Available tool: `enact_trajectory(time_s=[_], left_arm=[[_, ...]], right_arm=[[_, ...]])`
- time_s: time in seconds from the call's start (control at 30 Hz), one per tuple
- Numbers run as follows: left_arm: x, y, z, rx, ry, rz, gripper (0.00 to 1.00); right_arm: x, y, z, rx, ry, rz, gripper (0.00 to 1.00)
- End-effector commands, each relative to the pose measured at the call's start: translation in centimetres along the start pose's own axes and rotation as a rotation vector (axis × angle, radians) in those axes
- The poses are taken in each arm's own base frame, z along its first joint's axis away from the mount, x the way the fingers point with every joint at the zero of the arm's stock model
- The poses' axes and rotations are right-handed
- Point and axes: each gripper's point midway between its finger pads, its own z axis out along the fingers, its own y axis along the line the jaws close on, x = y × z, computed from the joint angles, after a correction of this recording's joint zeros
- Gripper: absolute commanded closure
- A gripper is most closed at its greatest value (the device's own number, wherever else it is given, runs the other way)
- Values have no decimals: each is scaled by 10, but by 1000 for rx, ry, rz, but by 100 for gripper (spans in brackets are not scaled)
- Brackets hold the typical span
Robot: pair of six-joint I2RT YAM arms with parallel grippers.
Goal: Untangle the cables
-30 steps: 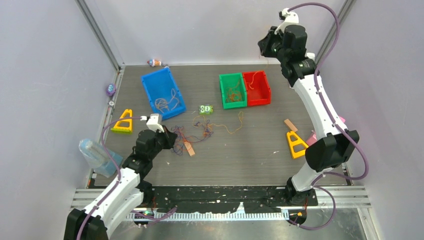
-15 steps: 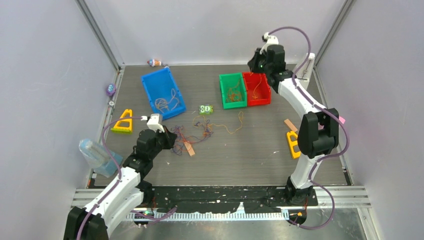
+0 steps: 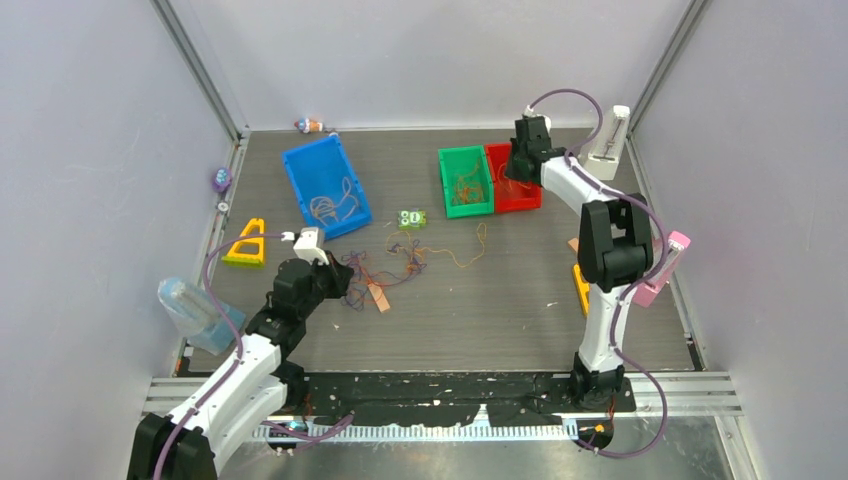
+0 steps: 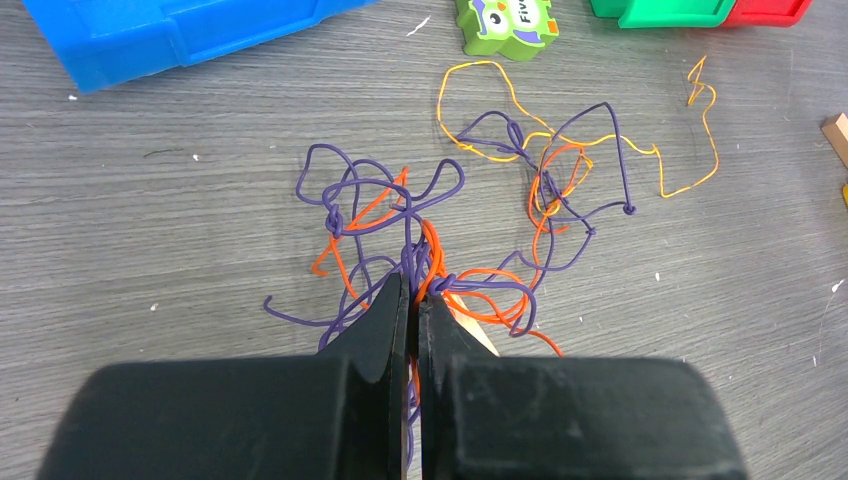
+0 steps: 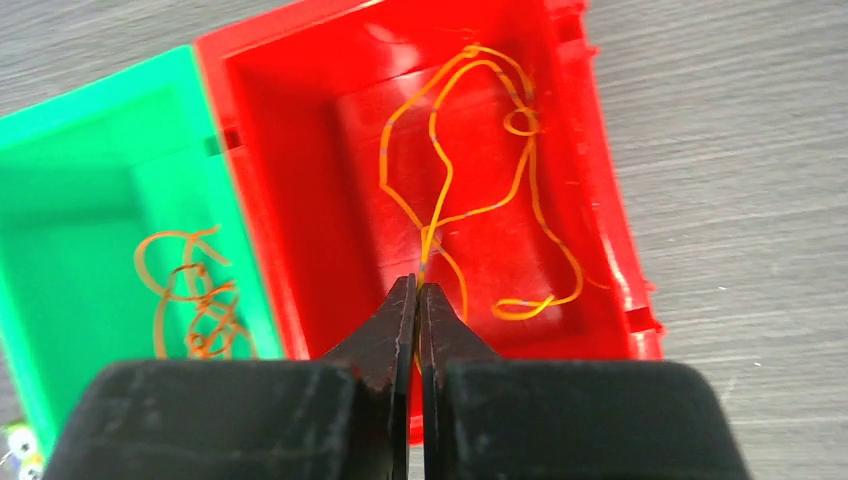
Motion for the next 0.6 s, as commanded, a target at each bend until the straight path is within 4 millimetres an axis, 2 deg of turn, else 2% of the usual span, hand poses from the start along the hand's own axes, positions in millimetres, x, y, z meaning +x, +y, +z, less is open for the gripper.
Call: enact_trajectory(time_s=[0.0,0.03,0.07,0.1,0.13,0.17,0.2,0.23,0.3,0.33,0.37,0.4,0.47,0.57], left_arm=[[-14,-6,1,21,-53,15,100],[-14,-6,1,19,-52,16,100],[-15,-6,1,19,-55,16,100],[-15,-6,1,20,-56,17,100],[-15,-6,0,21,-57,17,100],[-15,-7,0,23,-57,17,100],[-15,-7,0,23,-57,17,100],[-15,-7,0,27,-57,18,100],[-15,-8,-1,31,-58,19,100],[-15,-8,-1,33,-57,20,100],[-15,-8,-1,34,-58,19,100],[-15,-8,-1,35,-57,18,100],[-15,-9,-2,38,-60,19,100],[-16,-9,-2,36,-62,23,100]], right_arm=[[0,-27,5,175,32,-37,94],[-4,-24,8,168,34,-36,95],[13,-26,18,172,93,-45,95],[8,-21,20,156,96,-43,95],[23,-24,27,172,145,-46,95],[19,-23,29,173,146,-39,95],[30,-27,32,190,185,-35,92],[29,-26,33,190,190,-31,90],[33,-27,29,192,202,-27,80],[21,-23,21,177,165,-21,67],[15,-22,9,167,141,-15,63],[4,-17,5,145,93,-7,58],[-12,-11,-15,106,26,11,52],[-33,-2,-47,71,-40,18,49]])
